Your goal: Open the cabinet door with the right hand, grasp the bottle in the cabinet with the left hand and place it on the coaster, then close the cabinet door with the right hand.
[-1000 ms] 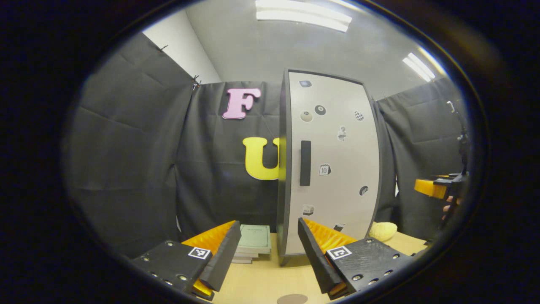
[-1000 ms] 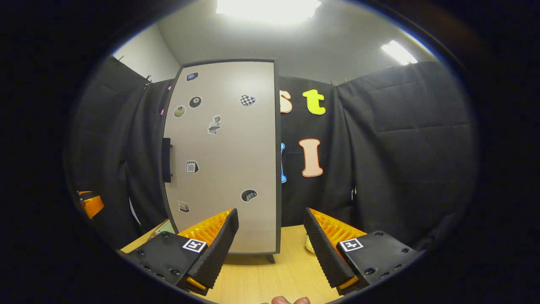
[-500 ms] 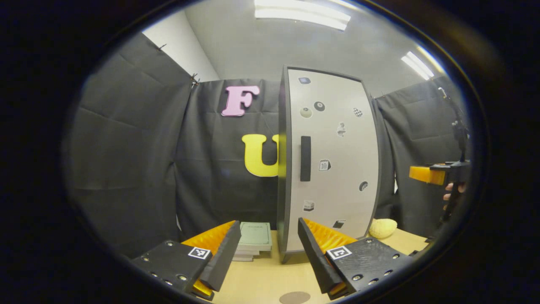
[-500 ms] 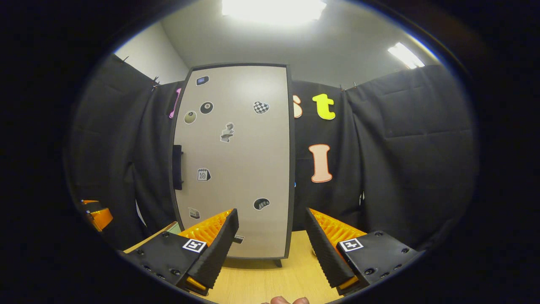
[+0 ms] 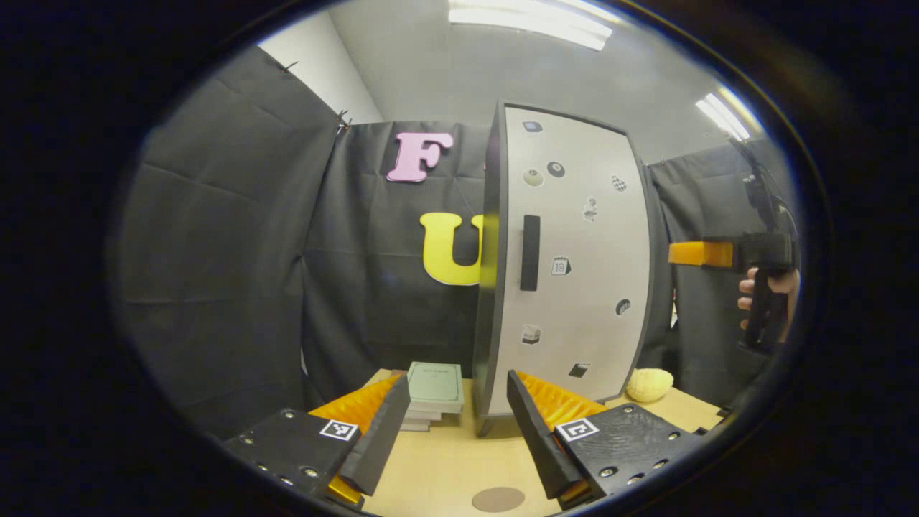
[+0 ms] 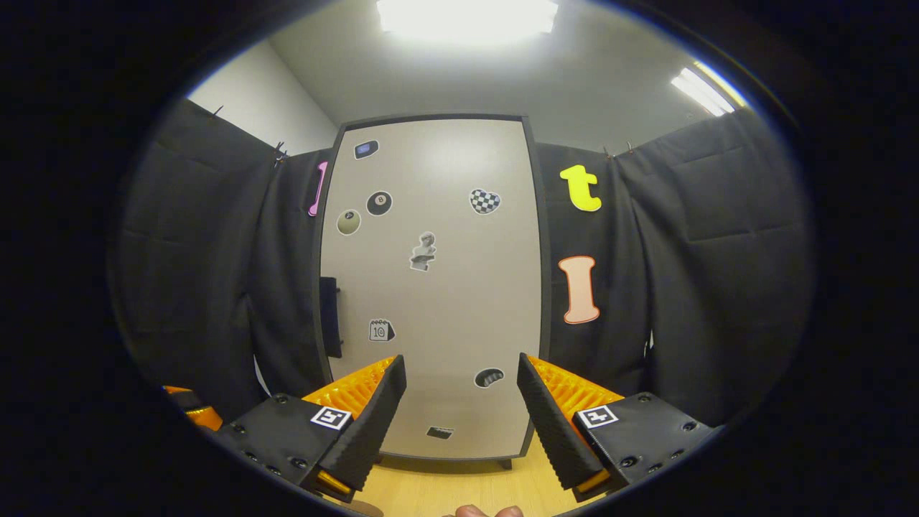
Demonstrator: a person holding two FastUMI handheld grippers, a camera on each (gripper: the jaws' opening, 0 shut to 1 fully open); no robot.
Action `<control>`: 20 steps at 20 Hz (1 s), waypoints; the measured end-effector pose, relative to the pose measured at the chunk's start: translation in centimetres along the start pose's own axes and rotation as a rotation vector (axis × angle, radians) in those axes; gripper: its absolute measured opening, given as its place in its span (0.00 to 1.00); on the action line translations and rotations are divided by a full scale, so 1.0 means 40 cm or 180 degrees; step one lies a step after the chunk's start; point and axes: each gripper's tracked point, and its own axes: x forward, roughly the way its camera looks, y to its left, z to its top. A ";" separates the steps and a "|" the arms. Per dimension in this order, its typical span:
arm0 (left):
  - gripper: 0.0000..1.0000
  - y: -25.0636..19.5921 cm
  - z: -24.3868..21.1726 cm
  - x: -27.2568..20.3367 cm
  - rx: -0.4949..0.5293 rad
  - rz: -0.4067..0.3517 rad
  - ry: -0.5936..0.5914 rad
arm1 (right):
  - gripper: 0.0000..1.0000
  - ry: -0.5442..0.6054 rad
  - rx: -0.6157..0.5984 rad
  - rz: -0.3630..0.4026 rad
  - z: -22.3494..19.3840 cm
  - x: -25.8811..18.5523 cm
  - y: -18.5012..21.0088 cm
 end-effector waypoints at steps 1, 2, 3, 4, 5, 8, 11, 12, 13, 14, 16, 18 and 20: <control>0.82 0.007 -0.009 -0.006 -0.0017 0.0017 0.0010 | 0.98 0.0001 0.0013 0.0055 0.008 0.014 0.024; 0.84 0.016 -0.016 -0.010 -0.0031 0.0043 0.0029 | 0.98 -0.0008 0.0015 0.0118 0.017 0.034 0.052; 0.82 0.030 -0.024 -0.014 -0.0040 0.0084 0.0049 | 0.98 -0.0025 -0.0001 0.0165 0.030 0.053 0.076; 0.84 0.044 -0.030 -0.018 -0.0048 0.0127 0.0059 | 0.98 -0.0045 -0.0024 0.0211 0.042 0.072 0.099; 0.84 0.059 -0.037 -0.024 -0.0062 0.0172 0.0074 | 0.98 -0.0061 -0.0038 0.0265 0.054 0.090 0.127; 0.82 0.095 -0.061 -0.040 -0.0088 0.0293 0.0125 | 0.93 -0.0111 -0.0026 0.0440 0.077 0.140 0.211; 0.84 0.150 -0.092 -0.057 -0.0096 0.0478 0.0190 | 0.98 -0.0096 0.0001 0.0620 0.070 0.189 0.307; 0.84 0.166 -0.100 -0.061 -0.0115 0.0527 0.0214 | 0.98 -0.0062 0.0003 0.0654 0.060 0.205 0.331; 0.84 0.184 -0.112 -0.067 -0.0134 0.0577 0.0240 | 0.98 -0.0041 -0.0006 0.0671 0.052 0.223 0.353; 0.84 0.201 -0.119 -0.072 -0.0153 0.0625 0.0260 | 0.98 -0.0033 -0.0016 0.0673 0.046 0.244 0.373; 0.84 0.232 -0.135 -0.080 -0.0191 0.0704 0.0300 | 0.98 0.0025 -0.0012 0.0668 0.026 0.282 0.404; 0.84 0.265 -0.155 -0.084 -0.0209 0.0786 0.0351 | 0.98 0.0122 0.0028 0.0641 0.002 0.320 0.424; 0.84 0.301 -0.172 -0.092 -0.0214 0.0905 0.0396 | 0.99 0.0198 0.0060 0.0586 -0.018 0.356 0.435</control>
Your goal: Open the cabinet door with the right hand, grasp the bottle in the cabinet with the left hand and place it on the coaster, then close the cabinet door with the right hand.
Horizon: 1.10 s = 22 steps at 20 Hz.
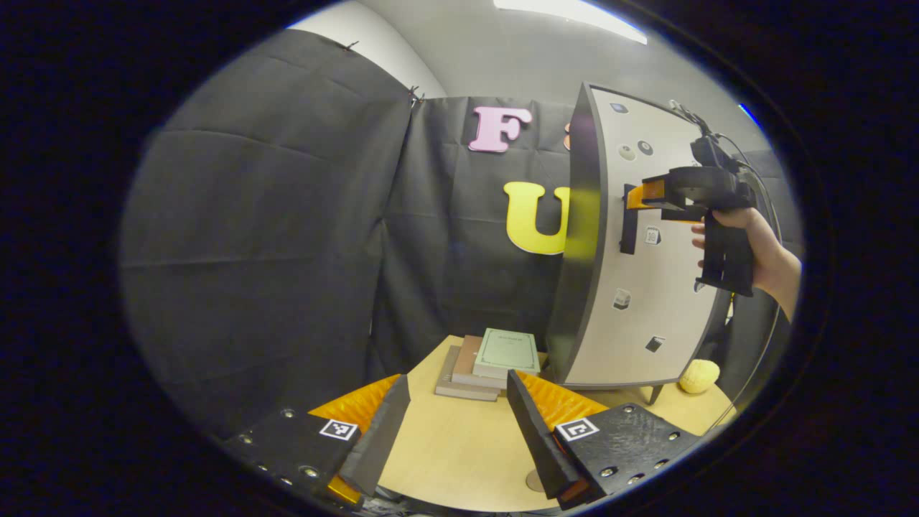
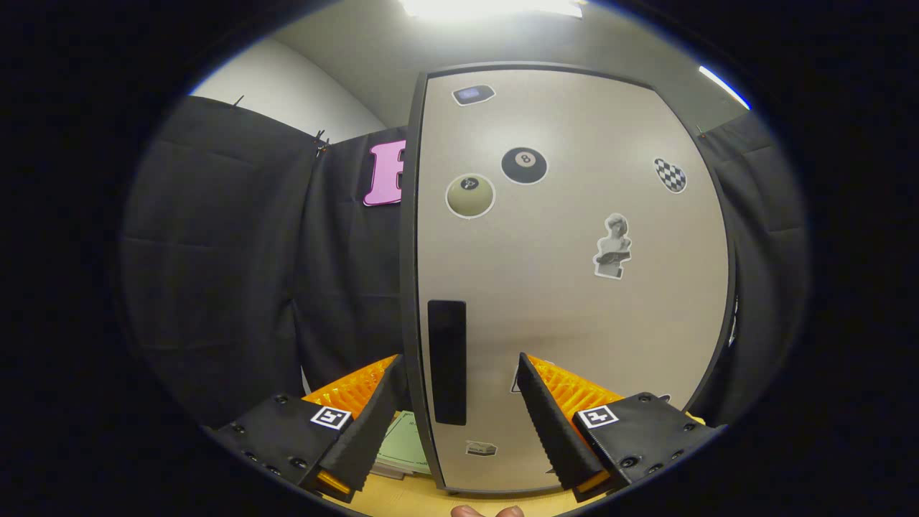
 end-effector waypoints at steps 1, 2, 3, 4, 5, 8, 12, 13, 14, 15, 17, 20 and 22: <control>0.84 0.017 -0.010 0.005 -0.0015 0.0065 0.0021 | 0.99 0.0029 0.0018 -0.0047 -0.007 0.015 -0.001; 0.84 0.031 -0.016 0.007 -0.0043 0.0099 0.0048 | 0.98 0.0060 0.0037 -0.0091 -0.014 0.031 -0.004; 0.82 0.043 -0.024 0.004 -0.0073 0.0126 0.0075 | 0.94 0.0096 0.0058 -0.0108 -0.022 0.044 -0.001; 0.82 0.053 -0.030 0.007 -0.0097 0.0154 0.0090 | 0.98 0.0127 0.0068 -0.0118 -0.027 0.057 0.002; 0.82 0.060 -0.035 0.008 -0.0111 0.0180 0.0102 | 0.98 0.0146 0.0076 -0.0128 -0.030 0.067 0.004; 0.84 0.080 -0.051 0.009 -0.0099 0.0248 0.0132 | 0.98 0.0174 0.0089 -0.0122 -0.036 0.092 0.018; 0.84 0.085 -0.058 0.011 -0.0101 0.0292 0.0158 | 0.75 0.0256 0.0012 -0.0144 -0.049 0.110 0.035; 0.82 0.087 -0.060 0.011 -0.0101 0.0299 0.0158 | 0.69 0.0238 -0.0004 -0.0134 -0.046 0.114 0.041; 0.84 0.088 -0.061 0.012 -0.0098 0.0304 0.0156 | 0.63 0.0246 -0.0039 -0.0138 -0.049 0.113 0.045; 0.82 0.089 -0.059 0.011 -0.0091 0.0313 0.0156 | 0.59 0.0253 -0.0106 -0.0280 -0.045 0.112 0.023; 0.82 0.090 -0.057 0.008 -0.0073 0.0313 0.0130 | 0.39 0.0268 -0.0061 -0.0293 -0.051 0.116 0.019; 0.82 0.093 -0.060 0.007 -0.0044 0.0341 0.0136 | 0.32 0.0335 0.0012 -0.0244 -0.053 0.112 0.019; 0.82 0.096 -0.055 0.003 -0.0046 0.0365 0.0127 | 0.24 0.0341 0.0032 -0.0171 -0.054 0.113 0.019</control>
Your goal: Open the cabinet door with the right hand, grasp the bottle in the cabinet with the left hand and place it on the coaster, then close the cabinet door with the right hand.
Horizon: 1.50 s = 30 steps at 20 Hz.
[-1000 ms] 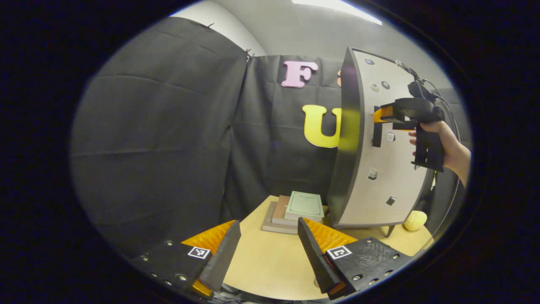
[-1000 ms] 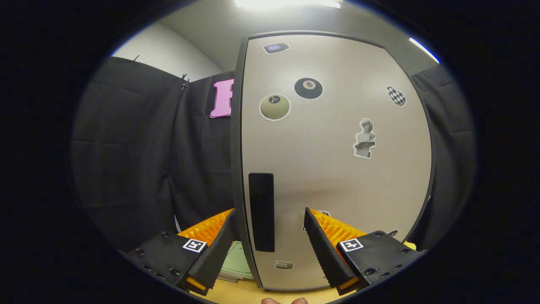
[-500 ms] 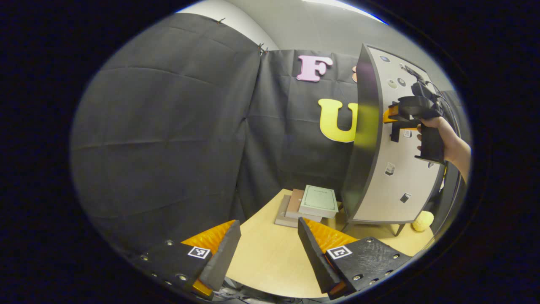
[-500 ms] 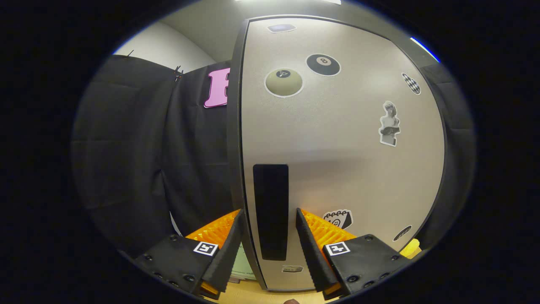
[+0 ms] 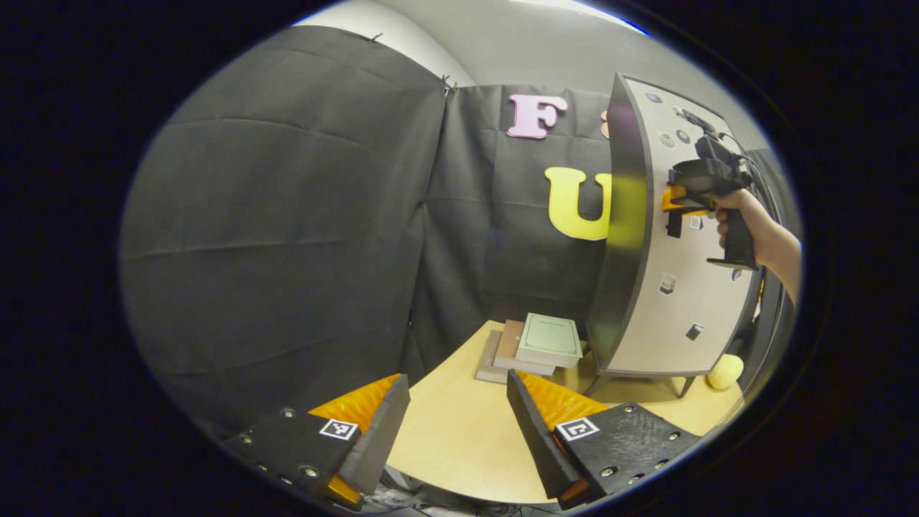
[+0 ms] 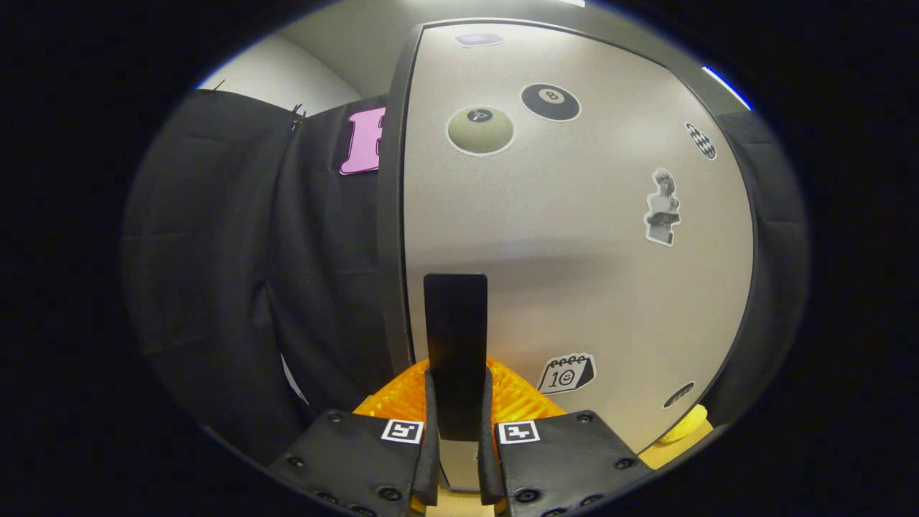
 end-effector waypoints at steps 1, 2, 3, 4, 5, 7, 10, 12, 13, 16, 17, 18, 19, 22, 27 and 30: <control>0.82 0.002 0.001 -0.002 -0.0005 0.0016 -0.0023 | 0.20 0.0001 0.0012 0.0038 0.002 -0.007 0.001; 0.82 0.003 0.003 -0.003 -0.0010 0.0029 -0.0037 | 0.19 0.0015 0.0012 0.0084 0.000 -0.002 0.004; 0.82 0.003 0.000 -0.003 -0.0012 0.0038 -0.0044 | 0.13 -0.0001 -0.0007 0.0124 0.007 -0.010 0.005; 0.84 0.004 -0.001 -0.004 -0.0011 0.0048 -0.0046 | 0.13 0.0033 -0.0024 0.0163 -0.003 -0.003 0.005; 0.84 0.005 -0.002 -0.005 -0.0012 0.0059 -0.0047 | 0.09 0.0039 -0.0030 0.0205 0.002 -0.011 0.005; 0.84 0.004 -0.004 -0.005 -0.0016 0.0059 -0.0053 | 0.09 0.0051 -0.0056 0.0267 -0.003 -0.022 0.003; 0.84 0.002 0.001 -0.007 -0.0004 0.0048 -0.0067 | 0.09 0.0045 -0.0096 0.0382 -0.006 -0.042 0.001; 0.82 0.000 0.008 -0.011 0.0017 0.0020 -0.0105 | 0.09 0.0047 -0.0097 0.0485 -0.007 -0.063 0.001; 0.84 -0.004 0.007 -0.011 0.0026 0.0003 -0.0116 | 0.09 0.0039 -0.0111 0.0540 -0.005 -0.072 -0.002; 0.82 -0.010 0.017 -0.017 0.0069 -0.0073 -0.0127 | 0.06 0.0053 -0.0104 0.0697 0.000 -0.096 -0.001; 0.82 -0.013 0.020 -0.020 0.0088 -0.0099 -0.0133 | 0.09 0.0066 -0.0097 0.0745 0.004 -0.105 -0.003; 0.82 -0.014 0.021 -0.021 0.0106 -0.0129 -0.0141 | 0.09 0.0065 -0.0084 0.0785 0.012 -0.125 -0.001; 0.82 -0.023 0.018 -0.015 0.0124 -0.0162 -0.0152 | 0.09 0.0067 -0.0081 0.0822 0.015 -0.138 -0.002; 0.82 -0.033 0.014 -0.020 0.0172 -0.0241 -0.0163 | 0.09 0.0048 -0.0071 0.0925 0.023 -0.168 -0.006; 0.82 -0.057 0.015 -0.025 0.0210 -0.0385 -0.0170 | 0.06 0.0065 -0.0046 0.1033 0.029 -0.204 -0.012; 0.82 -0.069 0.022 -0.017 0.0280 -0.0472 -0.0232 | 0.09 0.0075 -0.0018 0.1080 0.028 -0.216 -0.024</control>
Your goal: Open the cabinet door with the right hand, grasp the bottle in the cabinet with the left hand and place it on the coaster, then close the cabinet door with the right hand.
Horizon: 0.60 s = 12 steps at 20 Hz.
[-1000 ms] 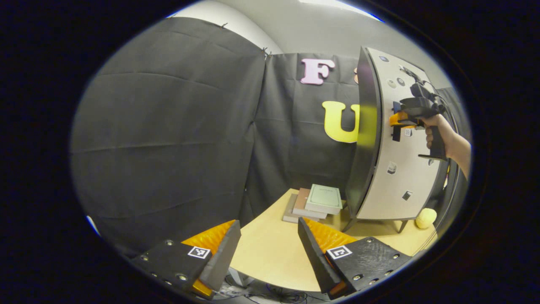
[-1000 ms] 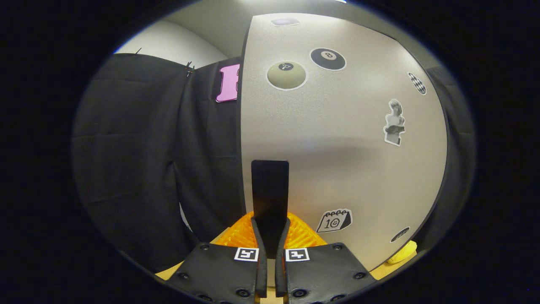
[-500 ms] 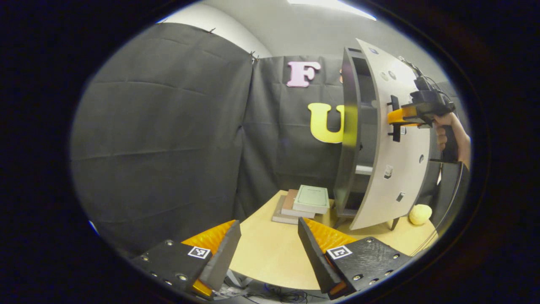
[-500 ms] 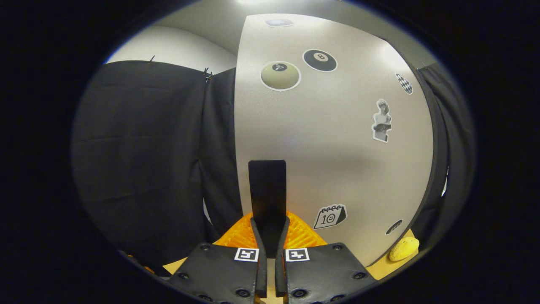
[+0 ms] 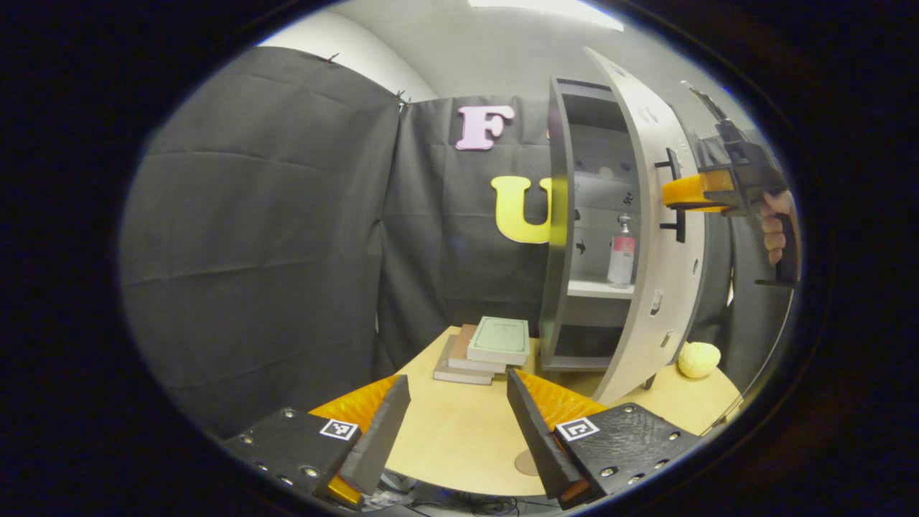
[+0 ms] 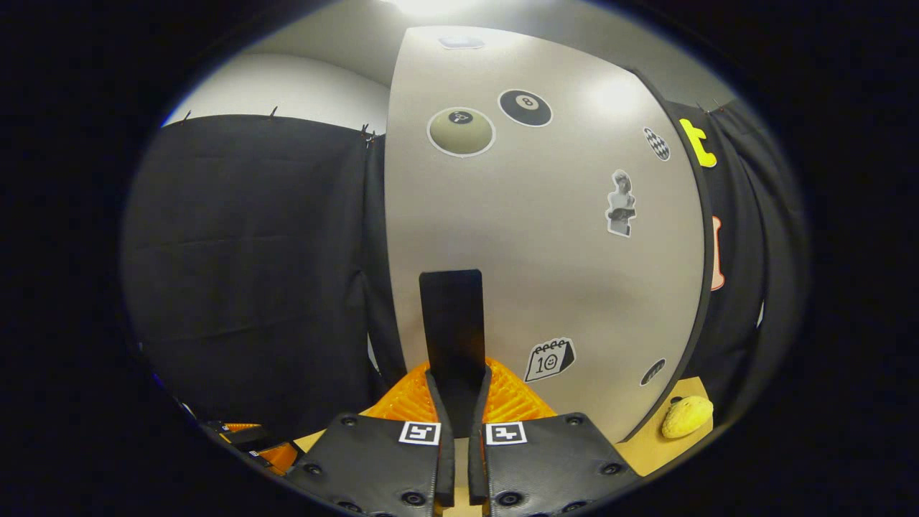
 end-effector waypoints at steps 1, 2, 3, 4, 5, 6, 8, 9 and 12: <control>0.82 -0.003 0.003 0.003 0.0022 -0.0034 -0.0022 | 0.09 -0.0008 0.0010 0.0014 0.000 -0.005 -0.003; 0.82 -0.009 0.006 0.008 0.0035 -0.0074 -0.0029 | 0.09 -0.0014 0.0038 0.0020 -0.002 -0.010 -0.005; 0.82 -0.015 0.004 0.008 0.0035 -0.0117 -0.0014 | 0.09 -0.0016 0.0066 0.0014 -0.002 -0.016 -0.009; 0.84 -0.024 0.006 0.006 0.0010 -0.0167 0.0002 | 0.09 -0.0017 0.0073 0.0008 -0.002 -0.016 -0.012; 0.82 -0.040 0.008 0.004 -0.0037 -0.0230 -0.0006 | 0.10 -0.0010 0.0072 0.0001 -0.003 -0.020 -0.016; 0.83 -0.052 0.015 0.002 -0.0091 -0.0299 -0.0036 | 0.10 -0.0007 0.0080 -0.0015 -0.005 -0.028 -0.019; 0.83 -0.087 0.028 0.016 -0.0158 -0.0402 -0.0082 | 0.09 0.0002 0.0114 -0.0060 -0.007 -0.043 -0.028; 0.82 -0.099 0.034 0.022 -0.0176 -0.0461 -0.0110 | 0.10 0.0002 0.0133 -0.0097 -0.007 -0.051 -0.034; 0.82 -0.133 0.048 0.035 -0.0141 -0.0621 -0.0182 | 0.12 -0.0012 0.0159 -0.0228 -0.009 -0.073 -0.048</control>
